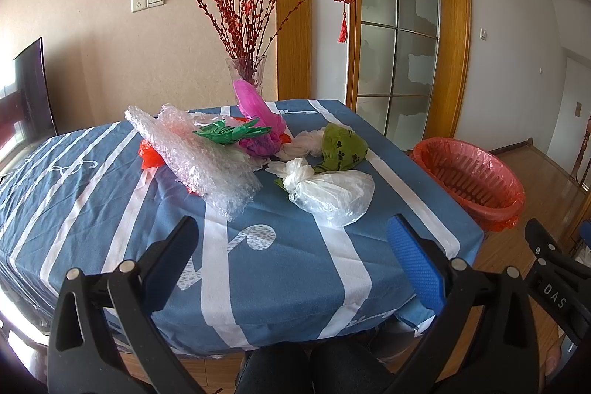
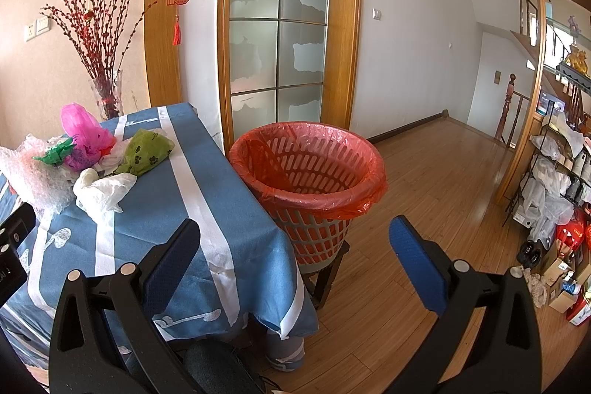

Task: Collect trash

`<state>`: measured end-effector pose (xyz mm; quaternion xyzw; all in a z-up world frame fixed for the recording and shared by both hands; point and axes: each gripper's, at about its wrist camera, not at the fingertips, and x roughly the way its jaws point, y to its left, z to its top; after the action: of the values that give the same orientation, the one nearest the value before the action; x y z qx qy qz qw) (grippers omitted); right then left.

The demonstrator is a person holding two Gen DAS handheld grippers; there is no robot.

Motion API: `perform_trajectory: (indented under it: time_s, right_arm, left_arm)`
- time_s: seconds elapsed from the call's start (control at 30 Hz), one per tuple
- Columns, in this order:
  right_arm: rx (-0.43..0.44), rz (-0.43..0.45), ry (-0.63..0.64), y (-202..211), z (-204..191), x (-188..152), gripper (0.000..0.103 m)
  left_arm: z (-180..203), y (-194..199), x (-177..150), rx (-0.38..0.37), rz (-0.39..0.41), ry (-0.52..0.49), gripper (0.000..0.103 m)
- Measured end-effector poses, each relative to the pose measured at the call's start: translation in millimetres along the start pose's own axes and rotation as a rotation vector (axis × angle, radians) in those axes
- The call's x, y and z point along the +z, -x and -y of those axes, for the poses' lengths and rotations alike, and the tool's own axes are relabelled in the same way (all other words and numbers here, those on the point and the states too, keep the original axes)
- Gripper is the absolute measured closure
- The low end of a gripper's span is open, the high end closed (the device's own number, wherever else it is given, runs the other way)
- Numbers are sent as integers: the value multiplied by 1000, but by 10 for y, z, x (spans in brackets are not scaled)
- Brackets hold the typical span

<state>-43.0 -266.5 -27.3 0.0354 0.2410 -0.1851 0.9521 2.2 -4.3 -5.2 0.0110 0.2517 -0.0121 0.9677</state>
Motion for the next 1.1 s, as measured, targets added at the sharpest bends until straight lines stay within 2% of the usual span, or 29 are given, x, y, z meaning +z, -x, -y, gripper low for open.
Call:
perform_trajectory:
  time_s: [0.47, 0.63, 0.77, 1.1]
  right_arm:
    - [17, -3, -21, -57, 17, 2, 2]
    - [60, 16, 17, -120, -107, 42, 2]
    - [130, -1, 81, -217, -297, 94, 2]
    - [376, -80, 53, -577, -828, 347, 2]
  left_arm:
    - [-76, -54, -12, 7, -5, 20, 4]
    - [-176, -126, -22, 49, -13, 21, 4]
    - [-377, -229, 10, 76, -30, 49, 4]
    - [-1184, -664, 312, 151, -67, 231, 4]
